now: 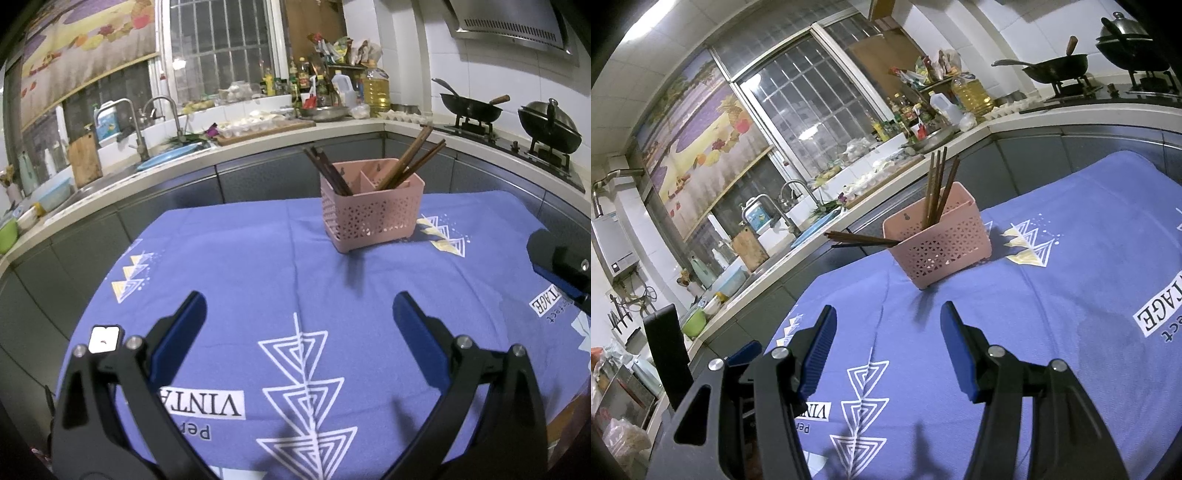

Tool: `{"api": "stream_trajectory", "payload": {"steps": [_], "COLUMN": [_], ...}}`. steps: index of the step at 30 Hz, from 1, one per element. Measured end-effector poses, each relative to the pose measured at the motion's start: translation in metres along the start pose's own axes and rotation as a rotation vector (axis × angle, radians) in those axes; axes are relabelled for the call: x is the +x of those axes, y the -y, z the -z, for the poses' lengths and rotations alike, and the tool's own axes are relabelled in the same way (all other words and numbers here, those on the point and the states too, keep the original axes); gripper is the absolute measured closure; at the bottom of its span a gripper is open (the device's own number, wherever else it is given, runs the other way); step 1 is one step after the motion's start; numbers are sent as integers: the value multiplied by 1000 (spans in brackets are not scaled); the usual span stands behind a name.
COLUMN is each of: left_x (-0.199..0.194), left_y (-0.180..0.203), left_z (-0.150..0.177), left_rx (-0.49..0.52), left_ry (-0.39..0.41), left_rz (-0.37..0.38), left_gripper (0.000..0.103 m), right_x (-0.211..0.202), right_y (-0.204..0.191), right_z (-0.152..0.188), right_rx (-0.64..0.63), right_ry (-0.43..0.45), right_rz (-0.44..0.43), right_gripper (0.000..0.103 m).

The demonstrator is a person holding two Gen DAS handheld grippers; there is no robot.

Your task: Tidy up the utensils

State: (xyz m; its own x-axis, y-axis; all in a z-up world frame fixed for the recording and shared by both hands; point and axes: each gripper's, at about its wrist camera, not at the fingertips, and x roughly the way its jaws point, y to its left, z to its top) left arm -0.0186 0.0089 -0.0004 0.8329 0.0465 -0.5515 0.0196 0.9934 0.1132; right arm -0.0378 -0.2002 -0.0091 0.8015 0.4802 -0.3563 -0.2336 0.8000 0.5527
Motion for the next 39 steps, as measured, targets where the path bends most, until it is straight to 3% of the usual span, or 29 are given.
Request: {"api": "stream_trajectory", "payload": {"steps": [33,39], "left_x": [-4,3], "left_y": [-7,-4], "left_z": [-3,-3], "left_rx": [9,29], "left_ry": [23,-19], "left_rz": [-8,-30], "left_gripper": [6,6], "right_x": [0,0], "right_y": [-3,-3], "right_z": [-2,-1], "right_rx": [-9,-7], "right_ry": [5,6], "right_rz": [-8,-8], "right_gripper": [44,41]}}
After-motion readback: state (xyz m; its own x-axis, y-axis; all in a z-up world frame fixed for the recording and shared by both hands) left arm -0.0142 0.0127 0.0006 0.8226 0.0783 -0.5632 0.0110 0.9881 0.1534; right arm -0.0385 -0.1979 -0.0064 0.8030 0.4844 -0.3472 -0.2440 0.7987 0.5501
